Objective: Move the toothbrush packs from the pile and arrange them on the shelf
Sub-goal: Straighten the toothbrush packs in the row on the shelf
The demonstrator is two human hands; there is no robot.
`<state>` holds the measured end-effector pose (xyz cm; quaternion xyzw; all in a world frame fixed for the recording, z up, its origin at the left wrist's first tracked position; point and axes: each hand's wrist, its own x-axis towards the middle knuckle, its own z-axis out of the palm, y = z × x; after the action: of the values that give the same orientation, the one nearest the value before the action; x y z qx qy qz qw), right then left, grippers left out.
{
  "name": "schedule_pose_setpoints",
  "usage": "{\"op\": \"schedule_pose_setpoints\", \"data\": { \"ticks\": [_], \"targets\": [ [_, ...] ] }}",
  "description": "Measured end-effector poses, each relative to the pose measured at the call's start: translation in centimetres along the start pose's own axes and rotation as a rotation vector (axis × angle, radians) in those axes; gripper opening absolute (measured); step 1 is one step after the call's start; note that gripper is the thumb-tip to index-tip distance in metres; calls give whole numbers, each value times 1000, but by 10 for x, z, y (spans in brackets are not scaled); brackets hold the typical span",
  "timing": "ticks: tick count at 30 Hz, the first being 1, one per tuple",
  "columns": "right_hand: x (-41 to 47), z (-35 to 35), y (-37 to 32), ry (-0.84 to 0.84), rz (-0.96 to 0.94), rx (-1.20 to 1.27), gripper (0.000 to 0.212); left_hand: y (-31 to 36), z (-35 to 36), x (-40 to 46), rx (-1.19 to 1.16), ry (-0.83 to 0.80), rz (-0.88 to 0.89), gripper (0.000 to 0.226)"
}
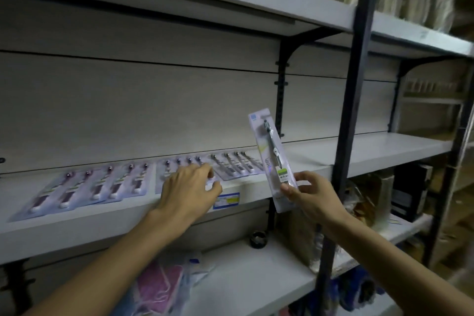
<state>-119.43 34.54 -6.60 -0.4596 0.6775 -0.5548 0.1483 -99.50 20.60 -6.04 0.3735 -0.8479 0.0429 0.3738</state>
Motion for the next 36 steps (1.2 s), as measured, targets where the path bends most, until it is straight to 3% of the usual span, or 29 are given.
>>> {"op": "schedule_pose_setpoints", "data": {
  "ticks": [9, 24, 29, 36],
  "targets": [
    [25, -59, 44, -24, 39, 21, 25, 59, 40, 4, 49, -35, -65, 29],
    [97, -62, 58, -85, 22, 92, 32, 48, 77, 56, 84, -26, -98, 22],
    [148, -68, 61, 27, -45, -62, 42, 41, 87, 90, 65, 12, -87, 20],
    [212, -68, 84, 116, -18, -324, 38, 38, 116, 122, 51, 26, -59, 22]
  ]
}}
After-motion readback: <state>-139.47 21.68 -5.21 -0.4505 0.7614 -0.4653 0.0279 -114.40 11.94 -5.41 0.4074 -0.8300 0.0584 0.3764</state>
